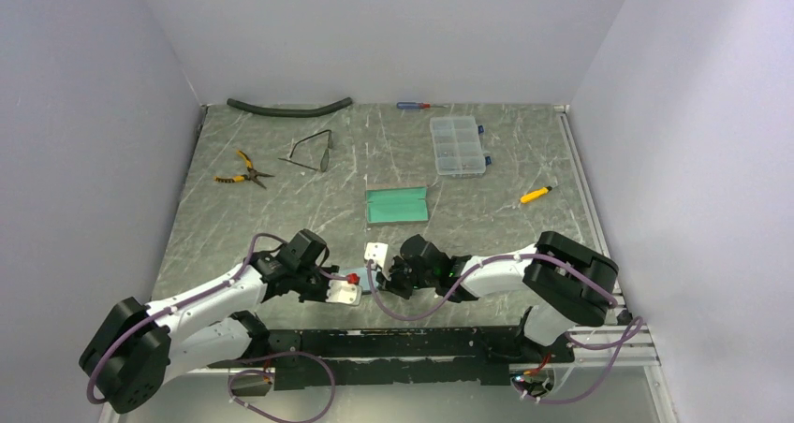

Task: Organize the sunglasses
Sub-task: Fold the glasses cleaning cloth at the center of the board, then pick up the glasses cleaning cloth from the center of the board, then place the glasses cleaning cloth in the sunglasses case.

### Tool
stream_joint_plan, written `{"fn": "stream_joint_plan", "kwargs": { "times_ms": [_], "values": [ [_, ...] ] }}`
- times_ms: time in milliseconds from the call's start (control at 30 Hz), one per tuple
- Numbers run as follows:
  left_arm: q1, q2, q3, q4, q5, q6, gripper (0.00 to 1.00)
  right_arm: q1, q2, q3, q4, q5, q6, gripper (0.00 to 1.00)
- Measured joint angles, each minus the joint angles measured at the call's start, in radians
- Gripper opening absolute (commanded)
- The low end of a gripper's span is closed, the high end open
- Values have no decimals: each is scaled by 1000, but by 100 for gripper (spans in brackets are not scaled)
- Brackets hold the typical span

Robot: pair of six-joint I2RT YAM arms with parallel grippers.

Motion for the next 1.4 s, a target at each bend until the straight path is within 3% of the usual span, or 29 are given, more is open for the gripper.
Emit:
{"fn": "stream_joint_plan", "kwargs": {
  "times_ms": [100, 600, 967, 1400],
  "values": [
    [0, 0, 0, 0, 0, -4, 3, 0, 0, 1, -2, 0, -5, 0],
    [0, -39, 53, -42, -30, -112, 3, -20, -52, 48, -141, -16, -6, 0],
    [0, 56, 159, -1, -60, -163, 3, -171, -185, 71, -221, -19, 34, 0],
    [3, 242, 333, 176, -115, -163, 3, -398, -265, 146, -348, -40, 2, 0]
  ]
}}
